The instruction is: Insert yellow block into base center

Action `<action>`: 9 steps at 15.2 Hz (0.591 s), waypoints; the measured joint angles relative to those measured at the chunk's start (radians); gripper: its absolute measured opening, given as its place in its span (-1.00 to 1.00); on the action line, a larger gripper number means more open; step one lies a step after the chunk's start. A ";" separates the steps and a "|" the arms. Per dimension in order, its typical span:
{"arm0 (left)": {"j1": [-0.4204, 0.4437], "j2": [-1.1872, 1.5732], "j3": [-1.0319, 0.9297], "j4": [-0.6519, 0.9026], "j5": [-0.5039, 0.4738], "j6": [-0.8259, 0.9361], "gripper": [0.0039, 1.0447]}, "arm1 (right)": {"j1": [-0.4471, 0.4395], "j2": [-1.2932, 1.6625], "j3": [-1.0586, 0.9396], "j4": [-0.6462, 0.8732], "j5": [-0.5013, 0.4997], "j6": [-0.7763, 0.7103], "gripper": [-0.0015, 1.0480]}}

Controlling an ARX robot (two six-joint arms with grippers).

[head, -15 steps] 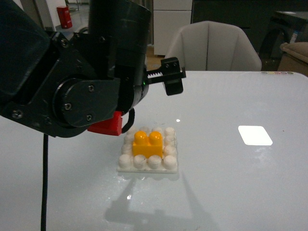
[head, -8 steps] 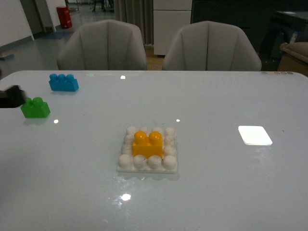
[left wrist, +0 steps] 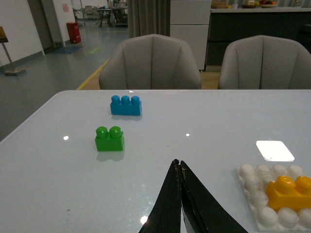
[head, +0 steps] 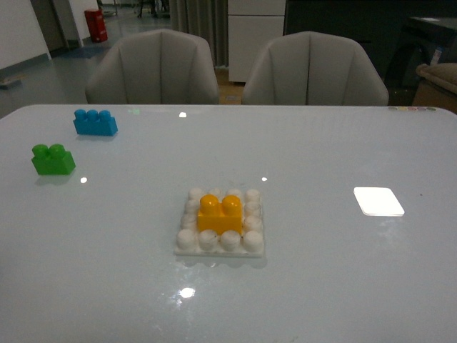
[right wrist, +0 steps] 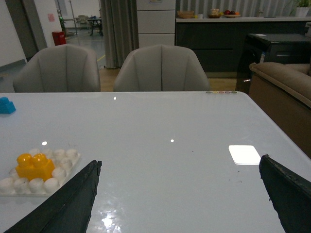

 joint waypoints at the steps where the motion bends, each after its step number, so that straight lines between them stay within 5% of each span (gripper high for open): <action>1: 0.010 -0.041 -0.017 -0.032 0.009 0.000 -0.97 | 0.000 0.000 0.000 0.000 0.000 0.000 0.87; 4: 0.096 -0.209 -0.065 -0.150 0.085 0.000 -0.97 | 0.000 0.000 0.000 0.000 0.000 0.000 0.87; 9: 0.091 -0.480 -0.105 -0.373 0.098 0.000 -0.97 | 0.000 0.000 0.000 0.000 0.000 0.000 0.87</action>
